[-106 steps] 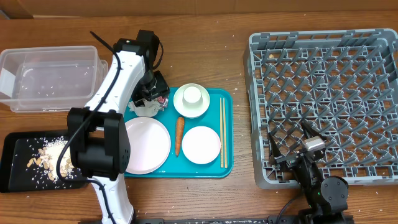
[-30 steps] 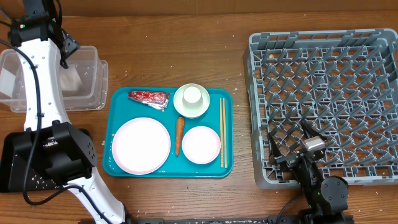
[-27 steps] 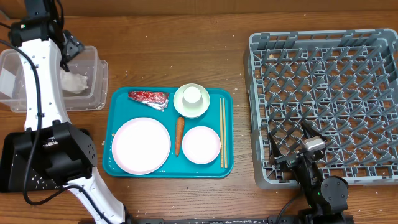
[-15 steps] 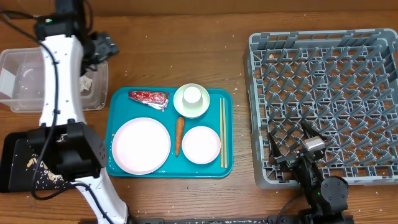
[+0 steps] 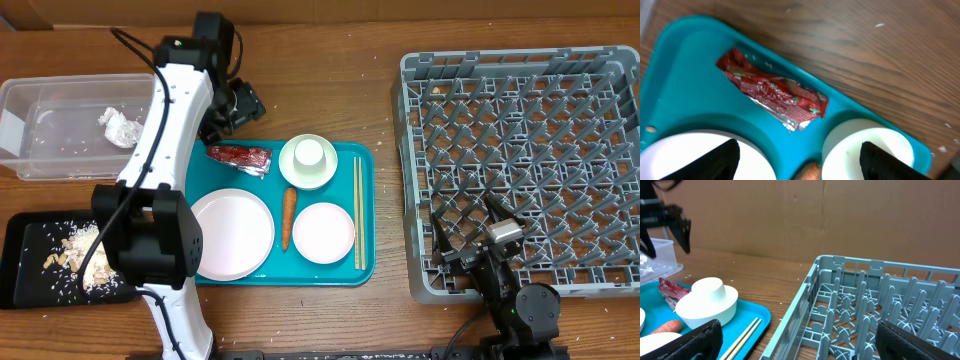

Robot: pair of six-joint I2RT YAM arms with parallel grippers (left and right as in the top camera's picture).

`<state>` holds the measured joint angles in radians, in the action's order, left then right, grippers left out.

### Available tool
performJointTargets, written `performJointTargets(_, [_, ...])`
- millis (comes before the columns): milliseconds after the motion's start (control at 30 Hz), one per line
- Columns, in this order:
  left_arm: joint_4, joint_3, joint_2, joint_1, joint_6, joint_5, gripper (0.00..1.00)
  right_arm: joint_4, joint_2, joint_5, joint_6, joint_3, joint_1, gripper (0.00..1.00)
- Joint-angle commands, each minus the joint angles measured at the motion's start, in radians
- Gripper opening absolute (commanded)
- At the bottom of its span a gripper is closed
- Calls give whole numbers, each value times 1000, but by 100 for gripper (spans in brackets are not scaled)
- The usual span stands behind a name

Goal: Sort waste into correct bins and load items into the dishwasher
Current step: 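Move the left gripper to the red wrapper and grasp it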

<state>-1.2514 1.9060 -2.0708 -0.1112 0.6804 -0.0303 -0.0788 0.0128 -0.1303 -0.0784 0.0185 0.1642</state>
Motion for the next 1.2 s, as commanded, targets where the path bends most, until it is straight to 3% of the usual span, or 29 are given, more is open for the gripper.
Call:
performJointTargets(0, [53, -98, -4, 3, 121, 10, 75, 6, -10, 2, -1, -10, -4, 100])
performJointTargets(400, [312, -331, -5, 8, 256, 12, 64, 6, -10, 2, -1, -10, -4, 100])
performJointTargets(800, [351, -385, -54, 6, 255, 37, 61, 6, -10, 2, -1, -10, -4, 100])
performJointTargets(967, [335, -374, -53, 6, 230, 33, 41, 6, -10, 2, -1, -10, -4, 100])
performJointTargets(1067, [296, -344, -53, 6, 193, 34, 23, 6, -10, 2, -1, -10, -4, 100])
performJointTargets(1133, [268, -319, -53, 6, 164, 34, 4, 6, -10, 2, -1, -10, -4, 100])
performJointTargets(1167, [256, -309, -53, 6, 158, 34, 4, 6, -10, 2, -1, -10, -4, 100])
